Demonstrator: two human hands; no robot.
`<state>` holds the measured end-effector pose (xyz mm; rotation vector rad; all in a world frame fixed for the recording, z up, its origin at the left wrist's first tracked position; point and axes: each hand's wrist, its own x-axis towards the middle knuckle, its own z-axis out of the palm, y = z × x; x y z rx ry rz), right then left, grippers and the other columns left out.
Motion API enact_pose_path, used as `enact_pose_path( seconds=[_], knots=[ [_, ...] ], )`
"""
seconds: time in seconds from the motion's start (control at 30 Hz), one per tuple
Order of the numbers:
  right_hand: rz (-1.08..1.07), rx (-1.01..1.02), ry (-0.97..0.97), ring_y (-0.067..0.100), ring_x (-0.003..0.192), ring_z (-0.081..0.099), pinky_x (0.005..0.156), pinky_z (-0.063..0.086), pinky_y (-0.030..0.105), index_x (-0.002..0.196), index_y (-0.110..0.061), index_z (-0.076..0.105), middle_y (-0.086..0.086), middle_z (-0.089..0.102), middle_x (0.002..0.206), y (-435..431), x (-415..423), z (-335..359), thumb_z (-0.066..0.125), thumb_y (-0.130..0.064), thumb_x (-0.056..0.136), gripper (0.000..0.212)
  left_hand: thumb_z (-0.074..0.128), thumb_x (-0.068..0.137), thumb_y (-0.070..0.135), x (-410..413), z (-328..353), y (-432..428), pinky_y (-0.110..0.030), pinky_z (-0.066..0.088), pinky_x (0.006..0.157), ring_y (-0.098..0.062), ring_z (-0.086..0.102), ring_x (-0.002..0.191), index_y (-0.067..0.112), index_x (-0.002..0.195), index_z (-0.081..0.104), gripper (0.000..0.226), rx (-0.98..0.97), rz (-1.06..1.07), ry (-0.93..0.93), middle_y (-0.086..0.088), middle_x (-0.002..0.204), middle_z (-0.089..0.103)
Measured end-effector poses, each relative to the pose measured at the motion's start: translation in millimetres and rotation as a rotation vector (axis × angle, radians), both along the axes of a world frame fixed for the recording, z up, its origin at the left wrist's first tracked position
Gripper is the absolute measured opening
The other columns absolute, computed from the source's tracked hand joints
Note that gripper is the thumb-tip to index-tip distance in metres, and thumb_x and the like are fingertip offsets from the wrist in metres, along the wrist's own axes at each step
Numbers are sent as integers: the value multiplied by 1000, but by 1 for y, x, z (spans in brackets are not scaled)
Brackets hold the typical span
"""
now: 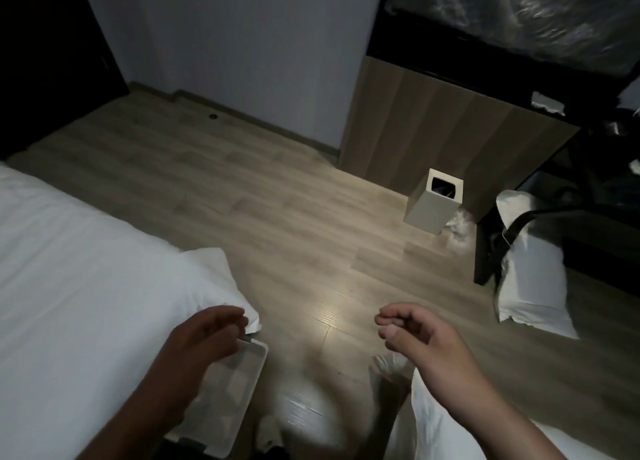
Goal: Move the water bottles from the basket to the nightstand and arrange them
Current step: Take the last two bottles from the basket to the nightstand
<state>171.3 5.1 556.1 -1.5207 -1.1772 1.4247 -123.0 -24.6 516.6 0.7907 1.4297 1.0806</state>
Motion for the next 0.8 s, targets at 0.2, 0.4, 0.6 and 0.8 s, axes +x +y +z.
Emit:
enact_pose_path(
  seconds=[0.2, 0.4, 0.6, 0.8],
  knots=[
    [-28, -18, -9, 16, 85, 66, 83, 52, 31, 93, -7, 69, 14, 72, 94, 56, 13, -4, 61, 8, 84, 18, 69, 65, 36, 11, 1, 65, -43, 53, 91, -21, 69, 101, 22, 105, 71, 42, -27, -56, 36, 1, 104, 75],
    [46, -61, -5, 16, 87, 66, 76, 54, 24, 97, -7, 68, 11, 73, 95, 137, 31, -13, 59, 6, 87, 18, 70, 82, 20, 37, -3, 117, -36, 54, 88, -16, 69, 100, 18, 109, 68, 27, -57, -4, 87, 1, 104, 75],
    [319, -7, -111, 19, 91, 69, 85, 55, 40, 94, -21, 70, 0, 74, 95, 249, 45, -16, 61, 0, 86, 24, 71, 59, 41, 73, 2, 166, -49, 51, 96, -17, 69, 98, 21, 102, 70, 48, -73, 223, 98, 3, 100, 75],
    [663, -23, -168, 16, 95, 69, 93, 52, 48, 93, -30, 71, -4, 73, 100, 326, 25, -18, 63, -7, 86, 25, 70, 77, 23, 105, 7, 158, -41, 51, 95, -17, 68, 99, 14, 103, 71, 28, -132, 553, 79, -2, 100, 75]
  ],
)
